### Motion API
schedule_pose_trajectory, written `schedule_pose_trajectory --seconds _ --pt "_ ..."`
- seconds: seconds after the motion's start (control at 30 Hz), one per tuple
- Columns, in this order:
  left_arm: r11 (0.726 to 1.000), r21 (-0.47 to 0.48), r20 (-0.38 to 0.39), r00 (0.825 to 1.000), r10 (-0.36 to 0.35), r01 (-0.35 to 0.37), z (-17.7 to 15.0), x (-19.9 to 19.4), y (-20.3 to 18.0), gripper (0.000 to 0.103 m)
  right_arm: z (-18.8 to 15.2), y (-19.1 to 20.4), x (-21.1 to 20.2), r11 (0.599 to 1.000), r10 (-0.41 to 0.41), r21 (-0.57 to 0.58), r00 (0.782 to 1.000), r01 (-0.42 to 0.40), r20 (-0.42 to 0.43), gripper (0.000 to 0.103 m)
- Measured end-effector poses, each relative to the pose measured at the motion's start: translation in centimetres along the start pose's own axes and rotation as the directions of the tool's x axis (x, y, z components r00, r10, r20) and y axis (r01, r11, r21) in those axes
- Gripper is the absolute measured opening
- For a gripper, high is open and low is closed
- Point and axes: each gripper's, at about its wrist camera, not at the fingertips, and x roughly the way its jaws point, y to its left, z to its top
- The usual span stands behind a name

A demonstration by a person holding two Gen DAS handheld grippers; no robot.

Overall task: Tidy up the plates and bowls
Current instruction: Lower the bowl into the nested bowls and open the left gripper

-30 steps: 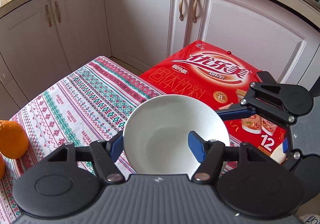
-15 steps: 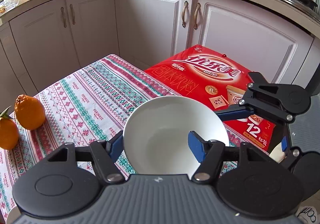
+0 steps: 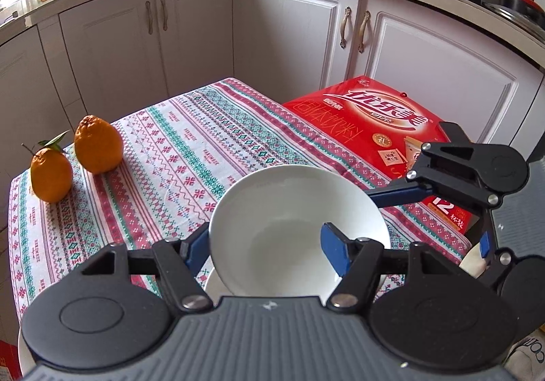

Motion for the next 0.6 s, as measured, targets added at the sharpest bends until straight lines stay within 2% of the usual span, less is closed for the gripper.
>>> schedule_pose_trajectory --seconds 0.27,0.6 --pt "0.999 -0.049 -0.017 1.0 0.011 -0.012 -2.0 -0.1 1.3 0.067 -0.2 1.4 1.5 0.999 0.05 0.006 0.998 -0.05 -0.024 0.082" --pt "0.999 -0.054 -0.011 1.0 -0.006 0.005 -2.6 0.3 1.5 0.067 -0.4 1.6 2.1 0.998 0.054 0.014 0.997 -0.053 -0.049 0.083"
